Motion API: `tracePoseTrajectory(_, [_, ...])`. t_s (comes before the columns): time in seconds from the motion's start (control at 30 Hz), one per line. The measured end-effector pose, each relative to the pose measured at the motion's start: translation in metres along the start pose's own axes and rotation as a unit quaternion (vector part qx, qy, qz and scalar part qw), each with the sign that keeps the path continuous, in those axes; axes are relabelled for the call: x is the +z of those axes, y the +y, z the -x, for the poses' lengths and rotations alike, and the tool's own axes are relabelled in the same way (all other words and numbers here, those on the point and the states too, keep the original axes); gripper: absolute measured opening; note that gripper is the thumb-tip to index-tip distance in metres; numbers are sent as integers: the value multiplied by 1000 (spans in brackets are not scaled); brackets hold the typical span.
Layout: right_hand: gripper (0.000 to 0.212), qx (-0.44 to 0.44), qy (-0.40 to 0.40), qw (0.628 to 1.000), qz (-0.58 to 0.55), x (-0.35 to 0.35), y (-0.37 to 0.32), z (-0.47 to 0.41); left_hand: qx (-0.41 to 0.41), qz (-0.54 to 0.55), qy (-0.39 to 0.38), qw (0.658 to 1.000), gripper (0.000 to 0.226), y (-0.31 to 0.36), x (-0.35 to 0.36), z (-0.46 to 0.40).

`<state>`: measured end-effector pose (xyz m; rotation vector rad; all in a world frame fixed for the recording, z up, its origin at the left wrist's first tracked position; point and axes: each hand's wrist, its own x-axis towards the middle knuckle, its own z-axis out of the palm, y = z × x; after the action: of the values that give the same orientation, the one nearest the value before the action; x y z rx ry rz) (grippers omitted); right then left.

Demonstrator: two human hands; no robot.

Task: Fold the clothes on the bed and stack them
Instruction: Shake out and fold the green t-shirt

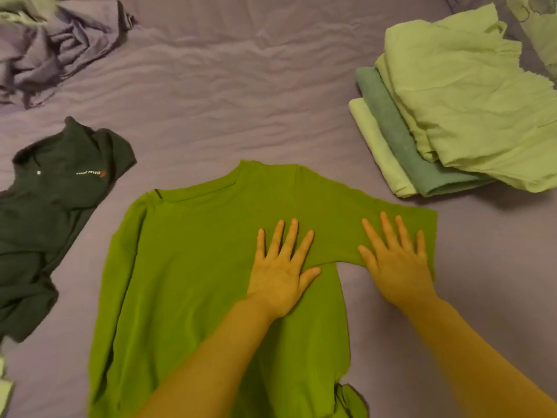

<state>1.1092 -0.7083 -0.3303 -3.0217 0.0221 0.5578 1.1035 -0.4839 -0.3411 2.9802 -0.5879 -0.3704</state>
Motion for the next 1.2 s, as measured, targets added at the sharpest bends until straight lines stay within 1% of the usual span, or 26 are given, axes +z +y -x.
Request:
tracePoseTrajectory(0.07, [74, 47, 5, 997, -54, -12, -23, 0, -6, -9, -22, 1000, 67, -21, -2, 26])
tracePoseTrajectory(0.1, [76, 39, 22, 997, -67, -17, -37, 1, -18, -10, -33, 999, 65, -30, -5, 40])
tracePoseTrajectory(0.17, [73, -41, 29, 997, -54, -24, -71, 5, -50, -9, -49, 997, 60, -47, -11, 65])
tracePoseTrajectory(0.27, [69, -158, 1, 987, -21, -26, -134, 9, -109, 2, -74, 991, 54, -76, -23, 98])
tracePoseTrajectory(0.37, [66, -263, -30, 964, 35, -16, -189, 11, -175, 36, -57, 982, 49, -109, -34, 127])
tracePoseTrajectory(0.47, [60, -324, -67, 940, 87, -9, -230, 9, -247, 55, -10, 967, 51, -142, -37, 155])
tracePoseTrajectory(0.53, [57, -349, -87, 927, 110, -8, -254, 2, -307, 95, 16, 947, 56, -160, -37, 169])
tracePoseTrajectory(0.6, [51, -367, -59, 921, 115, -9, -279, -10, -366, 163, 19, 916, 70, -175, -34, 177])
tracePoseTrajectory(0.67, [62, -398, -21, 913, 87, -13, -308, -19, -419, 220, 56, 879, 76, -186, -29, 176])
tracePoseTrajectory(0.7, [64, -411, -5, 909, 62, -17, -321, -23, -444, 252, 77, 856, 71, -192, -30, 174])
tracePoseTrajectory(0.73, [64, -428, 4, 903, 48, -20, -334, -27, -460, 277, 92, 838, 57, -198, -30, 171])
tracePoseTrajectory(0.8, [64, -435, 1, 900, 21, -25, -358, -39, -469, 311, 117, 818, 20, -211, -36, 167])
tracePoseTrajectory(0.83, [65, -437, -1, 900, 14, -28, -369, -45, -466, 338, 139, 806, 16, -217, -39, 167])
tracePoseTrajectory(0.87, [65, -438, 2, 899, 0, -29, -378, -53, -457, 368, 159, 794, 19, -224, -43, 168])
tracePoseTrajectory(0.9, [60, -439, 0, 898, -17, -30, -388, -61, -446, 397, 173, 783, 20, -232, -49, 169])
tracePoseTrajectory(1.0, [27, -424, -33, 903, -61, -35, -410, -79, -419, 439, 168, 777, 21, -254, -57, 174])
tracePoseTrajectory(1.07, [13, -380, -54, 916, -114, -39, -421, -83, -416, 453, 154, 774, 21, -267, -56, 177])
tracePoseTrajectory(1.13, [9, -343, -46, 928, -141, -40, -426, -84, -414, 484, 127, 760, 24, -273, -55, 182])
tracePoseTrajectory(1.2, [8, -318, -18, 941, -117, -35, -427, -82, -405, 526, 53, 746, 30, -279, -55, 187])
